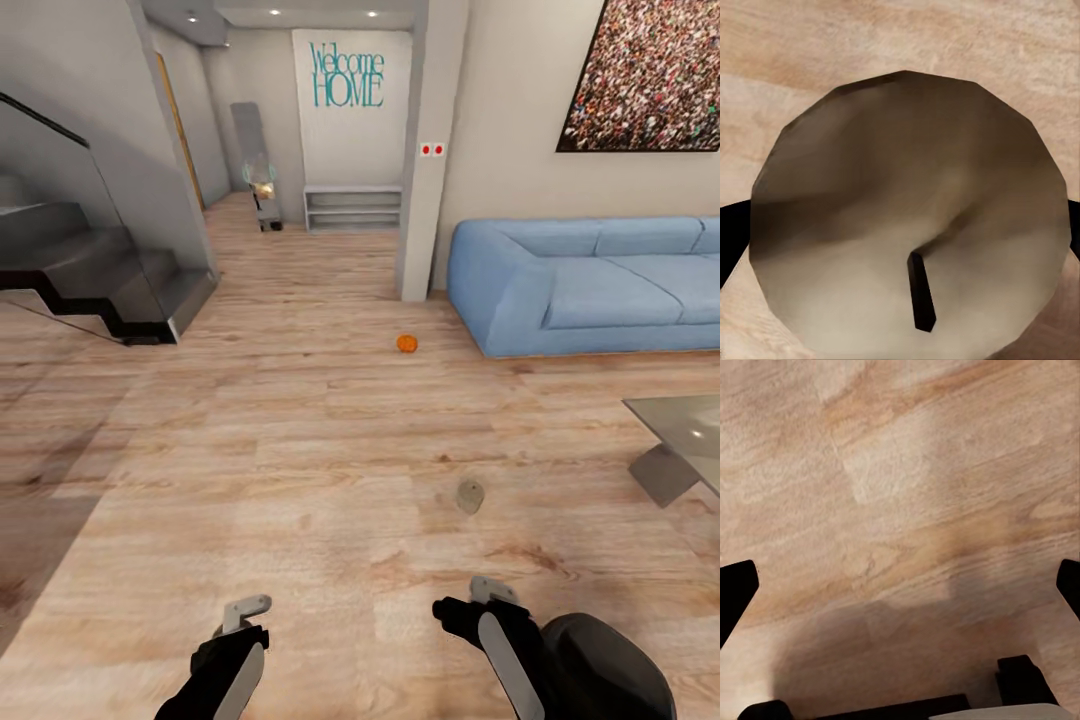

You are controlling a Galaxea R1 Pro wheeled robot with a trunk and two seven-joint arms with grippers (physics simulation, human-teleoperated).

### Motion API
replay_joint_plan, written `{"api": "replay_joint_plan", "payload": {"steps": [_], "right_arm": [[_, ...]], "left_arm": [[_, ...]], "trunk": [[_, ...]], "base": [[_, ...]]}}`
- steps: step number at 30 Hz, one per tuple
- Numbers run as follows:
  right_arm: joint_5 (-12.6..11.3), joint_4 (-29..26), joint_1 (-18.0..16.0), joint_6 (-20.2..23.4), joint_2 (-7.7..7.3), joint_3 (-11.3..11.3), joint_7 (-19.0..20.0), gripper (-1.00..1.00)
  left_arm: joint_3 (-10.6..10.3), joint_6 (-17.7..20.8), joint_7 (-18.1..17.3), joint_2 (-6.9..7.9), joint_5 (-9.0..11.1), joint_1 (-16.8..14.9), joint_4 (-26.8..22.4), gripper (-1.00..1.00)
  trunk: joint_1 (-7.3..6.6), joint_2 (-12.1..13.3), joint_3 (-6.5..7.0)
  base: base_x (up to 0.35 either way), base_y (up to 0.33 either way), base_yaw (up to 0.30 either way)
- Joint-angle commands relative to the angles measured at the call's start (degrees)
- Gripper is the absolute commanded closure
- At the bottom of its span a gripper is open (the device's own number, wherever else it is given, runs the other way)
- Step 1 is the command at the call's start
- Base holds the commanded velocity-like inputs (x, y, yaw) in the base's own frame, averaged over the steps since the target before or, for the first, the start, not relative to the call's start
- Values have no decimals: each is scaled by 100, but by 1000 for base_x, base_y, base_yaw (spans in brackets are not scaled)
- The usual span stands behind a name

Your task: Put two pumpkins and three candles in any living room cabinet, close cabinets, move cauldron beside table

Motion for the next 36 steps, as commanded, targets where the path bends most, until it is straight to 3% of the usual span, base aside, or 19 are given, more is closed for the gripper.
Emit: {"api": "replay_joint_plan", "payload": {"steps": [1,18,36], "right_arm": [[-60,-9,-2,9,-1,9,-59,-100],[-60,-9,-2,2,2,7,-60,-100],[-60,-5,-2,0,-3,2,-60,-100]], "left_arm": [[-26,18,50,4,38,-4,-8,100],[-27,18,50,4,21,-4,-8,100],[-27,18,50,4,21,-4,-8,100]], "trunk": [[3,-2,-7],[3,-2,-9],[3,-2,-32]], "base": [[328,77,68],[343,20,5],[341,143,-23]]}}
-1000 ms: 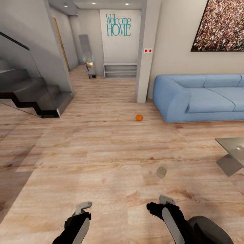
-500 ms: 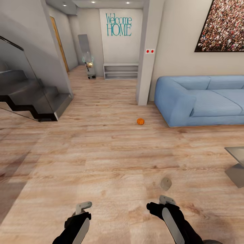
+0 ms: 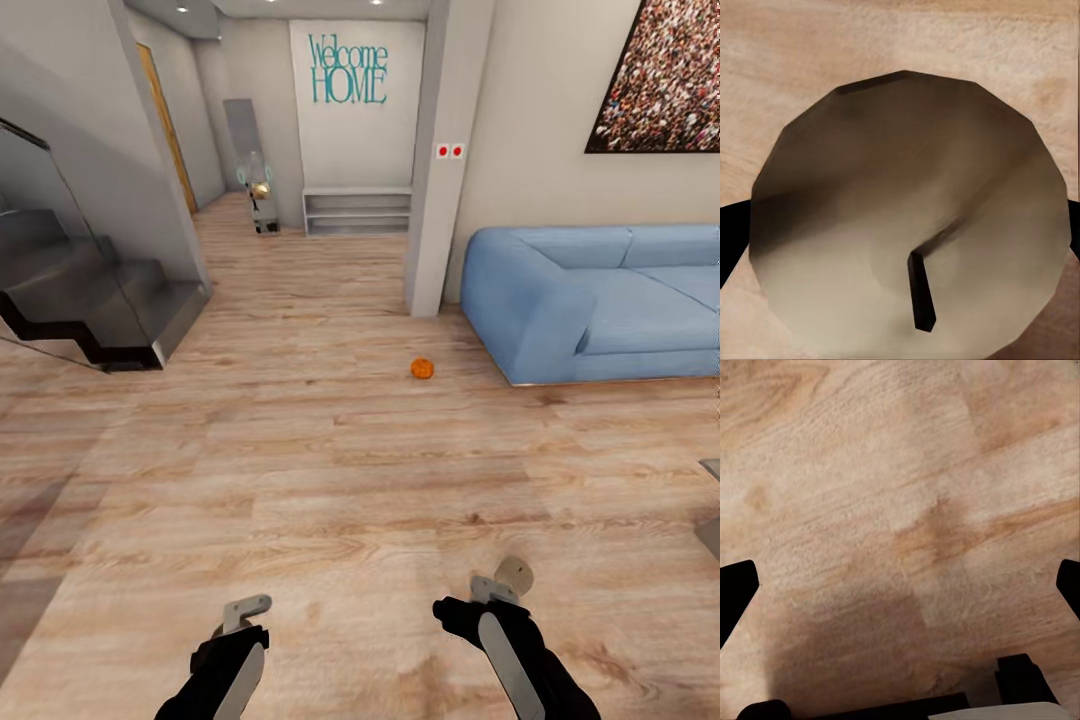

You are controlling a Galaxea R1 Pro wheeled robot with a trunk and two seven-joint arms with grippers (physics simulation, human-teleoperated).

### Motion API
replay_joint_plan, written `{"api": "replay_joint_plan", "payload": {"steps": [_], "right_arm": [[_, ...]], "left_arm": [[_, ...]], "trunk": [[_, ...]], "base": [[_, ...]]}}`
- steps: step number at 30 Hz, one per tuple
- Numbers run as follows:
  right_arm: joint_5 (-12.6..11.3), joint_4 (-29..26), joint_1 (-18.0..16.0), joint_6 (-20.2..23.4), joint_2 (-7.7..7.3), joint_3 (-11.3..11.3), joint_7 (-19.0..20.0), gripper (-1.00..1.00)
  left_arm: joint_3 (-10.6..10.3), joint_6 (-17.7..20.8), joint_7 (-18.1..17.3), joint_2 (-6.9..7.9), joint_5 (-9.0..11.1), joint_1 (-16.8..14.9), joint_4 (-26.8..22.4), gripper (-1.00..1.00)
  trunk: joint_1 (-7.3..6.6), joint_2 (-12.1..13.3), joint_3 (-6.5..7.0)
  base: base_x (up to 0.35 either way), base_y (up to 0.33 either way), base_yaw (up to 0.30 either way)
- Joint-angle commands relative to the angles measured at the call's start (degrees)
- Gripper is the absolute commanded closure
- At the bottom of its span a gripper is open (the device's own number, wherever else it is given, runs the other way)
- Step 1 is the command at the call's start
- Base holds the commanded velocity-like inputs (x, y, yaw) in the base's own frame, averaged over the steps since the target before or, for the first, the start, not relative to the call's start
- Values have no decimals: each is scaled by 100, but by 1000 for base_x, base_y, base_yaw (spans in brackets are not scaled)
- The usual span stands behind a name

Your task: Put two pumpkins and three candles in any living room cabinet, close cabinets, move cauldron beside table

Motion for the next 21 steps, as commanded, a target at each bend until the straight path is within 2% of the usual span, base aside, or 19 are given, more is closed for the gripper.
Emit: {"api": "replay_joint_plan", "payload": {"steps": [1,13,21], "right_arm": [[-63,-8,-4,9,-1,8,-58,-100],[-72,-5,-4,9,-1,5,-51,-100],[-77,-4,-4,9,-1,5,-50,-100]], "left_arm": [[-24,19,50,5,33,-2,-10,100],[-32,19,50,1,22,-2,-10,100],[-33,19,50,-3,20,-2,-10,100]], "trunk": [[3,-2,-8],[3,-2,-51],[3,-2,-79]], "base": [[334,175,-215],[333,155,-254],[320,29,-263]]}}
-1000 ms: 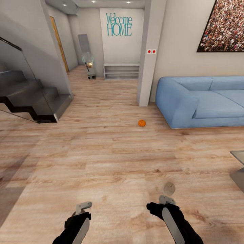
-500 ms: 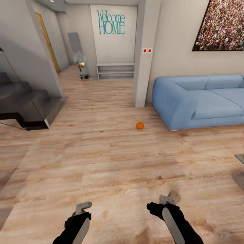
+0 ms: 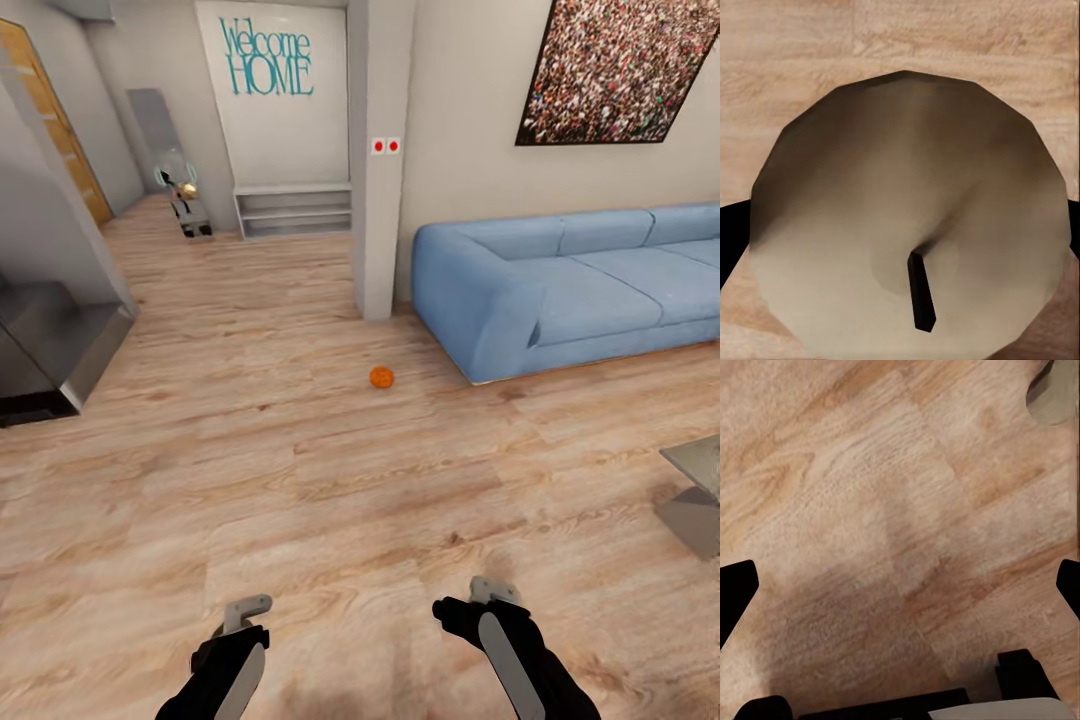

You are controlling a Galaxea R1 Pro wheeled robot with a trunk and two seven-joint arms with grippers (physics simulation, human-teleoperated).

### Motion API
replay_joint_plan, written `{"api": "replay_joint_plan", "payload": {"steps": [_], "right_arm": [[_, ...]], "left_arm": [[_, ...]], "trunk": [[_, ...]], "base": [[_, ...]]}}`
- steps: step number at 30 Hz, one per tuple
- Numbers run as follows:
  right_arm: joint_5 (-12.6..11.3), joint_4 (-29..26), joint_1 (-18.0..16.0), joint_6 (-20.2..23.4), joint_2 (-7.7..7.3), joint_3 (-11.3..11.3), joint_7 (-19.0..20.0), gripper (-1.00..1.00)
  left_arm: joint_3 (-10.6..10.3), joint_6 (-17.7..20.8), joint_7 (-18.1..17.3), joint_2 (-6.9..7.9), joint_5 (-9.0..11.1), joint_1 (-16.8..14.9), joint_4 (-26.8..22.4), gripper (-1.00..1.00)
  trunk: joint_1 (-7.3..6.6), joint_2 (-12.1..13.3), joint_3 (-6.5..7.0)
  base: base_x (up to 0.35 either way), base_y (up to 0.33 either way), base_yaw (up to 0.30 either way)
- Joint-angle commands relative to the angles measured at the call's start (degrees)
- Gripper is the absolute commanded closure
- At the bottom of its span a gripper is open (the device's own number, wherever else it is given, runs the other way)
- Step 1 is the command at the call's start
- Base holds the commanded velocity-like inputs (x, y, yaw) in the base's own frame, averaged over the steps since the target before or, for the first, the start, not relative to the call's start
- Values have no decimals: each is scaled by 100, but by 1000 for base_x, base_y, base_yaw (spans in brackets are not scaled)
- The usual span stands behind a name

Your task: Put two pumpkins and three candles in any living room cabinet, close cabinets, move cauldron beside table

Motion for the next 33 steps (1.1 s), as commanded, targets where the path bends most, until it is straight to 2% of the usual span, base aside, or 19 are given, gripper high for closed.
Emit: {"api": "replay_joint_plan", "payload": {"steps": [1,16,33], "right_arm": [[-60,-5,-4,8,-1,10,-57,-100],[-68,-5,-4,8,-1,10,-57,-100],[-84,-5,-4,1,-1,1,-57,-100]], "left_arm": [[-22,20,51,5,38,-1,-11,100],[-18,20,51,4,38,-1,-11,100],[-31,20,42,12,38,-1,-11,100]], "trunk": [[2,-2,-8],[2,-2,-54],[2,-2,-106]], "base": [[159,1,-265],[38,0,-266],[307,58,-266]]}}
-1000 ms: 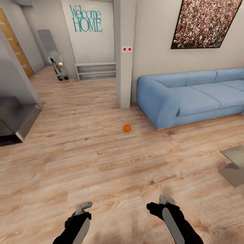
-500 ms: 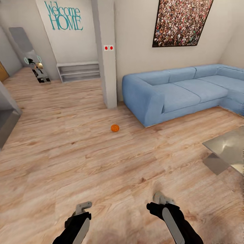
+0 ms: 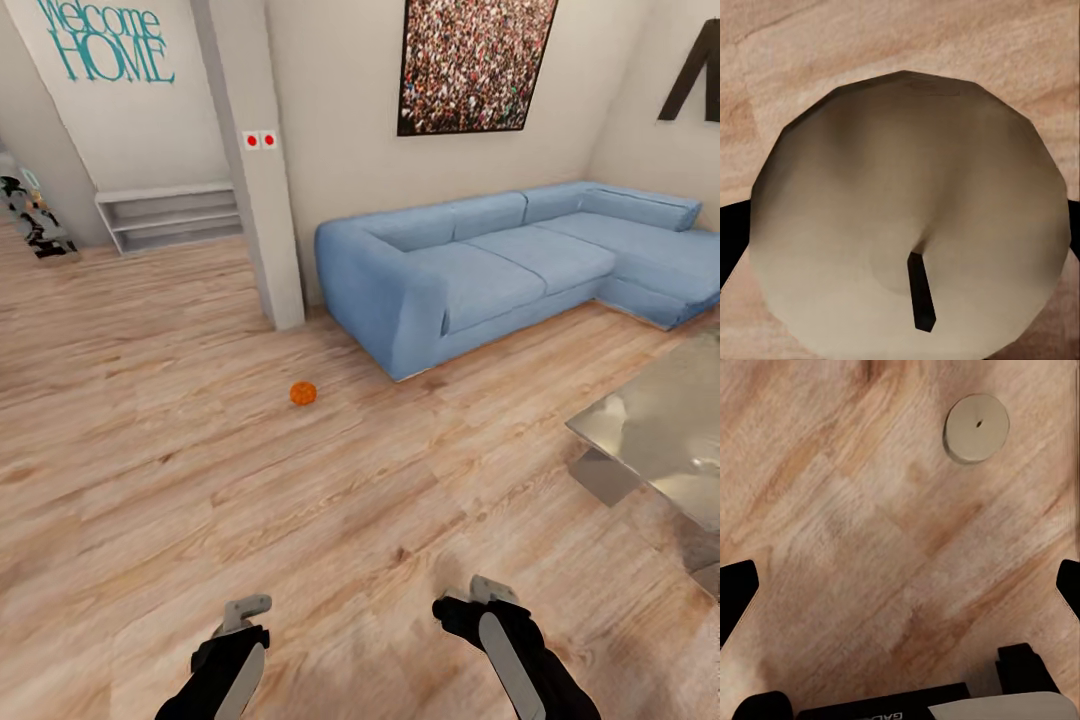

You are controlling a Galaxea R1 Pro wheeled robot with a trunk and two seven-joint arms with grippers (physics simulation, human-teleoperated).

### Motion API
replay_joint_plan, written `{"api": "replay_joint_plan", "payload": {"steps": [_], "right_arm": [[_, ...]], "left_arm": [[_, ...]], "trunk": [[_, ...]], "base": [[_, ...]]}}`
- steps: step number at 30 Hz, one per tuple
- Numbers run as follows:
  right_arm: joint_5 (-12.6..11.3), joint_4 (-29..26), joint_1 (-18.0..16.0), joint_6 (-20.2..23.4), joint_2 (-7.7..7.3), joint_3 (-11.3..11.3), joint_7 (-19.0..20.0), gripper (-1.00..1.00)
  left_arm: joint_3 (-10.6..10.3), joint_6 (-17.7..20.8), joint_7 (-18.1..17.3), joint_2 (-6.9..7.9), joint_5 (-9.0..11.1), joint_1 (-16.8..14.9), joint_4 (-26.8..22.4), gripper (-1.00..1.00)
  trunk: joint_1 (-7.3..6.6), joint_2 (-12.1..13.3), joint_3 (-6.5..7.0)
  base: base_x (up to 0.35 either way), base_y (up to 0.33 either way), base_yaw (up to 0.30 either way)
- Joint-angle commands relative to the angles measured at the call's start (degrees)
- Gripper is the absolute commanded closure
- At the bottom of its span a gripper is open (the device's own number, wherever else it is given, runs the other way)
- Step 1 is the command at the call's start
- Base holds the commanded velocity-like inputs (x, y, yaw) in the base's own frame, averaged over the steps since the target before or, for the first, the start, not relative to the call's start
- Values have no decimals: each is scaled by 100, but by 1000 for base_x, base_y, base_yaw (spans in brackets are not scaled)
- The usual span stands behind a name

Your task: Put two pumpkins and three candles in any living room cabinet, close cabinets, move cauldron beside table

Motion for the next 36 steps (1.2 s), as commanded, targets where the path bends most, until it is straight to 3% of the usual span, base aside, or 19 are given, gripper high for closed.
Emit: {"api": "replay_joint_plan", "payload": {"steps": [1,16,30,36], "right_arm": [[-59,-6,-4,7,-1,10,-58,-100],[-33,-6,-4,3,5,13,-58,-100],[-26,-6,-4,-1,8,27,-58,-100],[-26,-6,-4,-2,8,27,-58,-100]], "left_arm": [[-22,20,49,6,38,-1,-11,100],[-23,20,33,6,38,-1,-11,100],[-29,20,33,6,38,-1,-11,100],[-31,20,33,-1,36,-1,-11,100]], "trunk": [[3,-2,-8],[3,-2,-52],[3,-2,-56],[3,-2,-56]], "base": [[336,1,-266],[337,50,-260],[331,83,-20],[117,-52,0]]}}
